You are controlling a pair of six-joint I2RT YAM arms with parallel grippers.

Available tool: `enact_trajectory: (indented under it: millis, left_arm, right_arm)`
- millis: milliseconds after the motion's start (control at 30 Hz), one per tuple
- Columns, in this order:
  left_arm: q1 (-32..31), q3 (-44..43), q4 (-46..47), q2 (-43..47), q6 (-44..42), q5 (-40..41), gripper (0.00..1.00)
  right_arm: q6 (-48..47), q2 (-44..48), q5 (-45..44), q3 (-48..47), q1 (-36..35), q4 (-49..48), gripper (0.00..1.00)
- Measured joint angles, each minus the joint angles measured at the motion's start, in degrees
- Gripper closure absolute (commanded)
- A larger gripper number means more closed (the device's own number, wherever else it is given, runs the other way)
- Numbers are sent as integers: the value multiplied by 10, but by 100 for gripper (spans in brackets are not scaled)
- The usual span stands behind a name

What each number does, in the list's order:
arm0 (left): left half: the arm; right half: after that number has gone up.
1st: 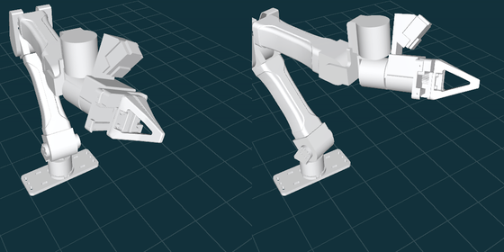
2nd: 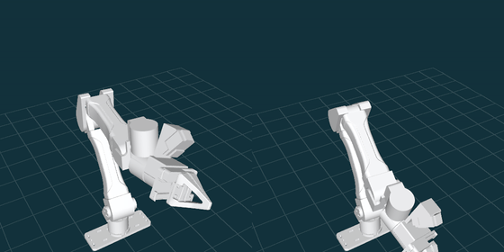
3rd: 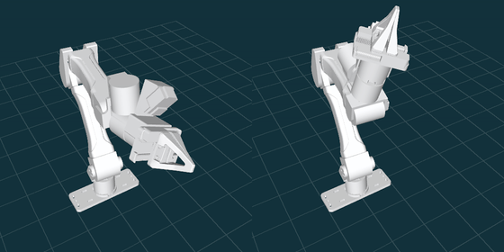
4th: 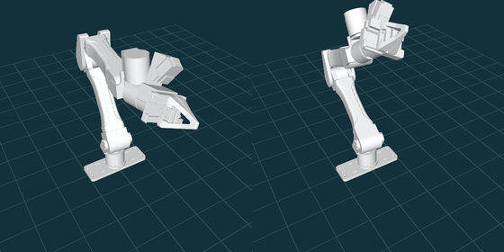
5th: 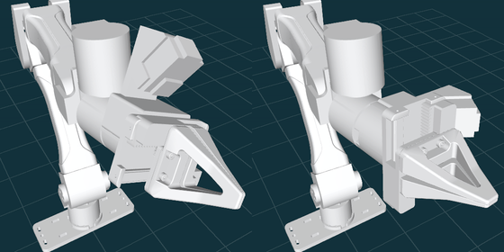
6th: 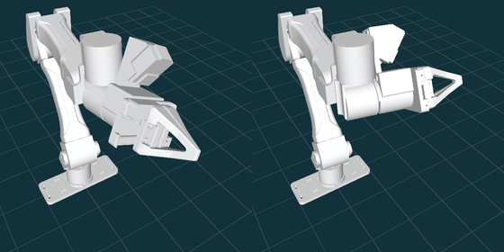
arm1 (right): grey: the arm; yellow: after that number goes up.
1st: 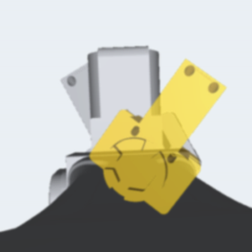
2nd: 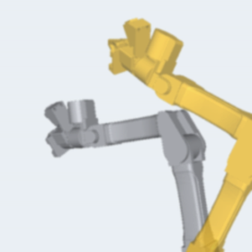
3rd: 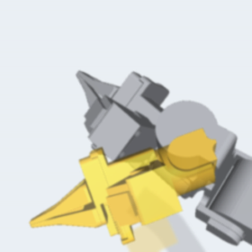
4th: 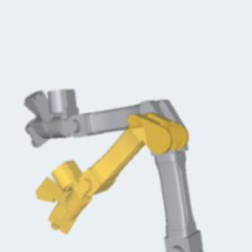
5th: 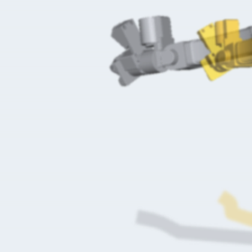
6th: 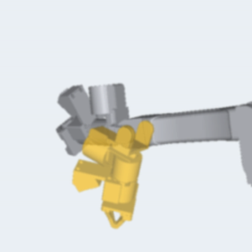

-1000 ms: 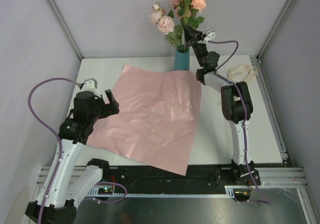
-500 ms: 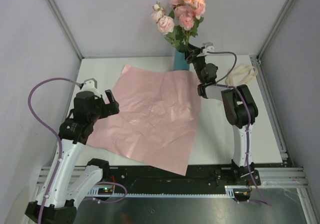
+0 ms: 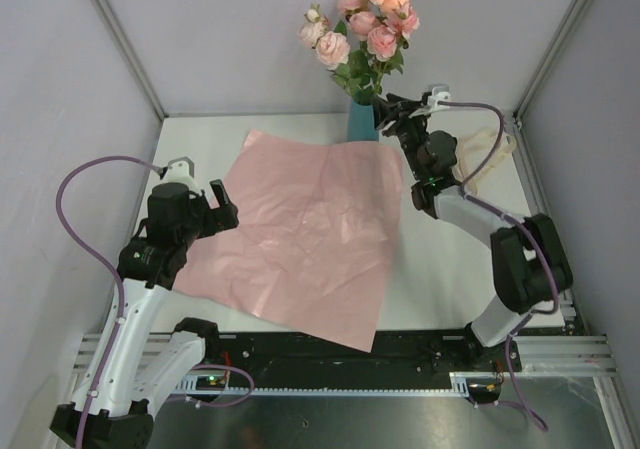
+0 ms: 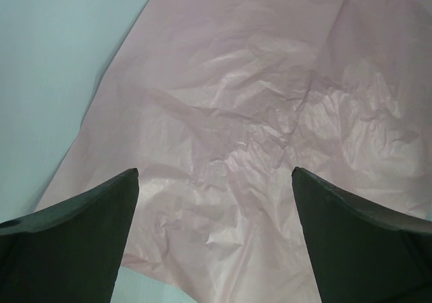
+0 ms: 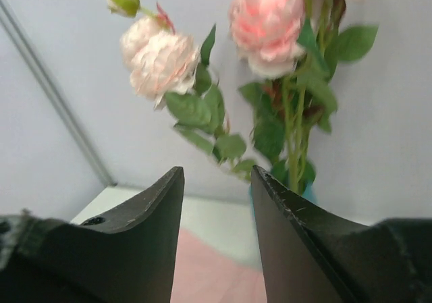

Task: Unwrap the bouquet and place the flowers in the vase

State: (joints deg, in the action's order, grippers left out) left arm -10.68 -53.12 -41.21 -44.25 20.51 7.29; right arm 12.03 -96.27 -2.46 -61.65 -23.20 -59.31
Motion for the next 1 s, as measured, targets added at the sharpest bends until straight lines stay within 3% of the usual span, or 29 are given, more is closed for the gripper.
enact_trajectory:
  millis: [200, 367, 500, 667, 1000]
  left_arm:
    - [0, 0, 0, 0, 0, 0, 0]
    - [0, 2, 0, -5, 0, 0, 1]
    - [0, 2, 0, -13, 0, 0, 0]
    - [0, 3, 0, -21, 1, 0, 0]
    - [0, 2, 0, -34, 7, -2, 0]
  right_arm:
    - [96, 85, 8, 12, -7, 226, 58]
    - [160, 77, 66, 25, -1, 341, 62]
    - [215, 19, 131, 34, 10, 369, 69]
    - [283, -62, 185, 43, 21, 389, 69]
    - [350, -75, 128, 116, 40, 437, 71]
